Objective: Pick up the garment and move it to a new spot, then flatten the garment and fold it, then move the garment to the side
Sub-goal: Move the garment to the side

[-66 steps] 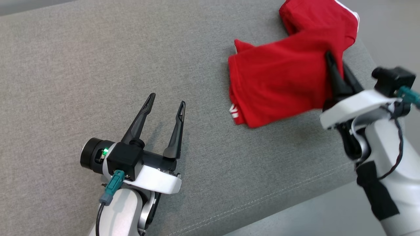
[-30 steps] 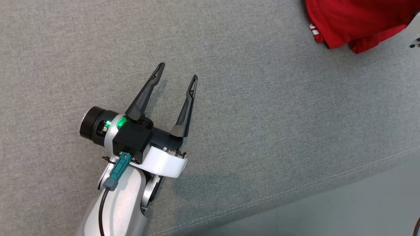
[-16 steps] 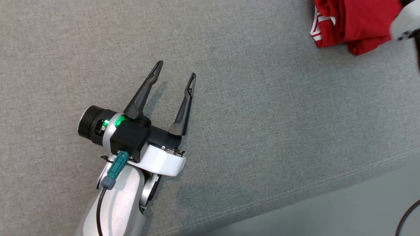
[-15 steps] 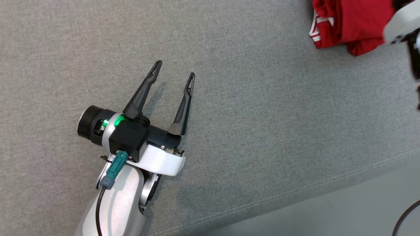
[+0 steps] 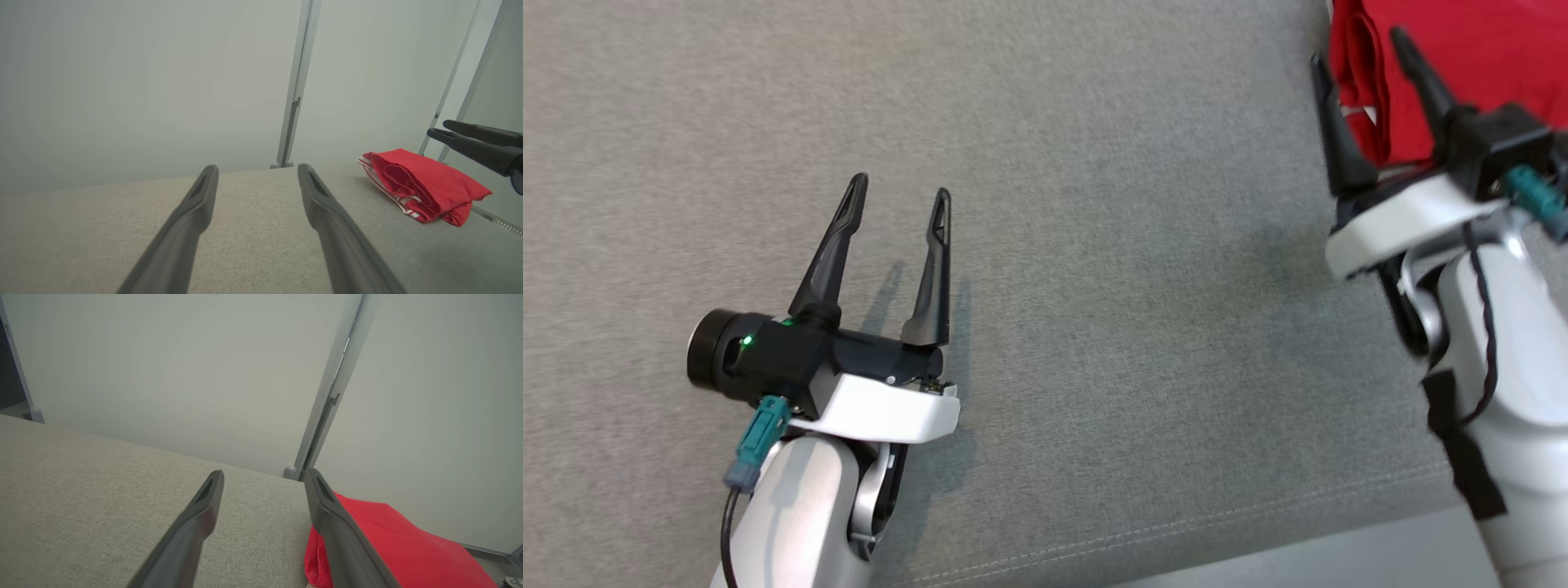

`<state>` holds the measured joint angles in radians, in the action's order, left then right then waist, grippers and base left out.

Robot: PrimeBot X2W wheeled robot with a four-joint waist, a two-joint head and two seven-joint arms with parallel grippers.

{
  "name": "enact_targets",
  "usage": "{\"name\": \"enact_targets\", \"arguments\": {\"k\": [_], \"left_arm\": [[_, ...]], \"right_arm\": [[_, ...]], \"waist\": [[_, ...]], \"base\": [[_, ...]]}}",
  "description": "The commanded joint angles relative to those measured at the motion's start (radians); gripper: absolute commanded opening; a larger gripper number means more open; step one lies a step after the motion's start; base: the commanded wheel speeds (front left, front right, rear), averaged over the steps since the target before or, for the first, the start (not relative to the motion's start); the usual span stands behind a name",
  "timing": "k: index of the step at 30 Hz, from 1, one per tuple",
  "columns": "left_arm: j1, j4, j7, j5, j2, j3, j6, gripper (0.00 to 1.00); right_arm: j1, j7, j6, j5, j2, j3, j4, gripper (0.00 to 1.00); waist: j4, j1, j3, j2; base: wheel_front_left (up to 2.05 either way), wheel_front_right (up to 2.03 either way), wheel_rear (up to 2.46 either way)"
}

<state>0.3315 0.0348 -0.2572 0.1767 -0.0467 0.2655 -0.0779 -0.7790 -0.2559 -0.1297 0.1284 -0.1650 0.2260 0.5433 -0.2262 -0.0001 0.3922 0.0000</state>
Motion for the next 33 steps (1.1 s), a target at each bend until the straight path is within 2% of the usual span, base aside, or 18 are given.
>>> {"name": "enact_targets", "arguments": {"k": [1,11,23,33], "left_arm": [[-0.009,-0.033,-0.005,0.007,-0.004,-0.035,-0.013,1.0],[-0.131,-0.045,-0.005,0.059,-0.004,-0.099,-0.056,1.0],[-0.307,-0.04,-0.005,0.099,-0.004,-0.19,0.027,1.0],[-0.386,-0.038,-0.005,0.072,-0.004,-0.232,0.025,1.0]], "right_arm": [[0.034,-0.006,-0.001,0.011,0.006,0.006,-0.043,1.0],[0.257,-0.006,-0.001,0.049,0.065,-0.022,-0.21,1.0],[0.55,-0.006,-0.001,0.119,0.06,-0.068,-0.399,1.0],[0.725,-0.006,-0.001,0.128,0.056,-0.123,-0.509,1.0]], "waist": [[0.034,0.0001,-0.038,0.0],[0.109,0.0001,-0.187,0.0],[0.171,0.0001,-0.376,0.0],[0.184,0.0001,-0.439,0.0]], "base": [[0.0,0.0,0.0],[0.0,0.0,0.0],[0.0,0.0,0.0],[0.0,0.0,0.0]]}}
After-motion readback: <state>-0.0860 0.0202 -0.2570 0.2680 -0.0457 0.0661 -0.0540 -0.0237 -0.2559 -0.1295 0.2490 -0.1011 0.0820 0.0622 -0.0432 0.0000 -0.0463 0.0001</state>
